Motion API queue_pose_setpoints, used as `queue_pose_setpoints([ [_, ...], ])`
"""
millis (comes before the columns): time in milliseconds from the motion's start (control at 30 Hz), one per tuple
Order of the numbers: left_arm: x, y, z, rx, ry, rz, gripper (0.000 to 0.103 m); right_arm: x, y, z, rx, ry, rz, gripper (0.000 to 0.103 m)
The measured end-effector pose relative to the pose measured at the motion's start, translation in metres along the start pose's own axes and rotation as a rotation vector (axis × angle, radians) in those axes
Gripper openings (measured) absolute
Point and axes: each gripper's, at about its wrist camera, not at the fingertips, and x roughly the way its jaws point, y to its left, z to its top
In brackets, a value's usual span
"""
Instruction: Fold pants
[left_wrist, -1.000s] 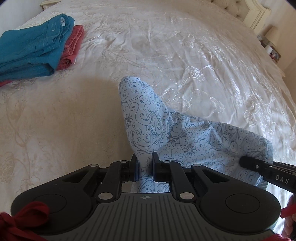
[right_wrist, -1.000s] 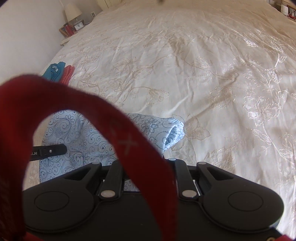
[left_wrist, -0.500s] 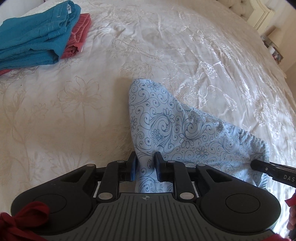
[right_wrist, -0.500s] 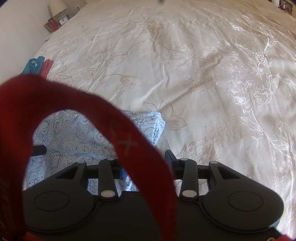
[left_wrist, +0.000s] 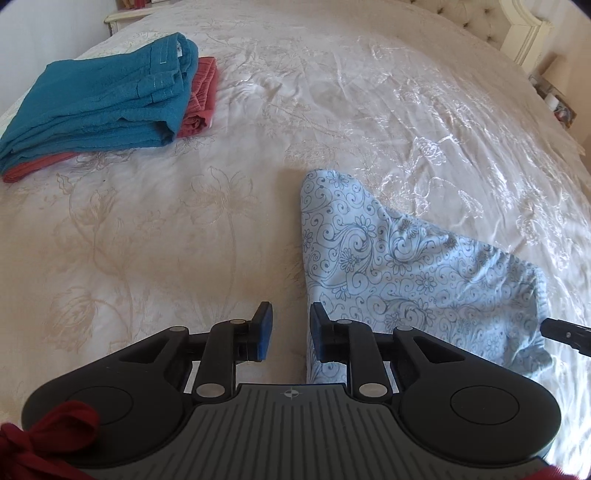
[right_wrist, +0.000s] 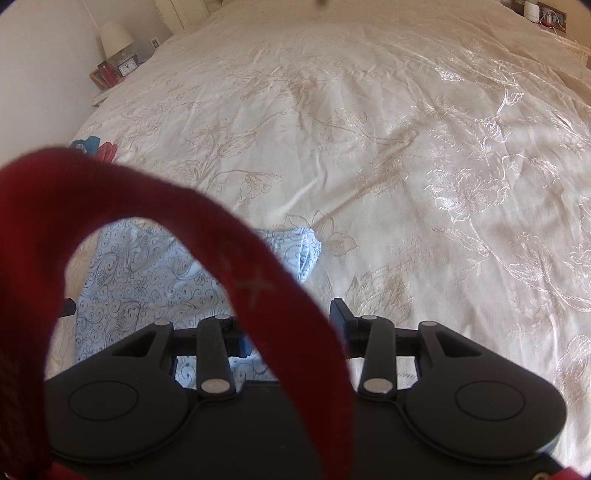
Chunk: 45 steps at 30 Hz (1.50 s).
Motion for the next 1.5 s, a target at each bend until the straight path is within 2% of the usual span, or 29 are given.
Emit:
queue_pose_setpoints([
  [100,0.011,0.005,-0.010,-0.008,0.057,0.045,0.022,0.009,-0.009,-0.011,0.018,0.048,-0.087,0.048],
  [200,0.007,0.011,-0.016,-0.037,0.063,0.059,0.022,0.002,-0.015,-0.013,0.062,0.041,-0.125,0.048],
  [400,-0.030,0.011,-0.025,-0.057,0.004,0.053,0.022,-0.023,0.001,-0.012,0.046,-0.054,-0.023,0.049],
  [500,-0.041,0.009,-0.029,-0.071,-0.007,0.038,0.022,-0.009,0.012,-0.015,0.009,-0.003,-0.013,0.048],
  [600,-0.050,0.006,-0.034,-0.074,-0.001,0.031,0.022,0.022,0.006,-0.028,0.002,0.114,-0.090,0.047],
  [700,-0.057,0.003,-0.038,-0.067,0.000,0.033,0.022,0.023,-0.002,-0.033,0.057,0.105,-0.067,0.046],
  [900,-0.075,-0.004,-0.041,-0.080,-0.007,0.042,0.022,-0.014,0.014,-0.031,-0.006,0.039,-0.065,0.047],
  [1100,-0.102,-0.018,-0.043,-0.079,-0.041,0.078,0.022,-0.070,0.032,-0.032,-0.046,-0.046,-0.097,0.047],
  [1367,-0.136,-0.041,-0.053,-0.046,-0.059,0.099,0.022,-0.126,0.055,-0.039,-0.066,-0.103,-0.107,0.047],
  [1500,-0.149,-0.049,-0.059,-0.038,-0.056,0.085,0.022,-0.143,0.066,-0.047,-0.080,-0.124,-0.115,0.047],
])
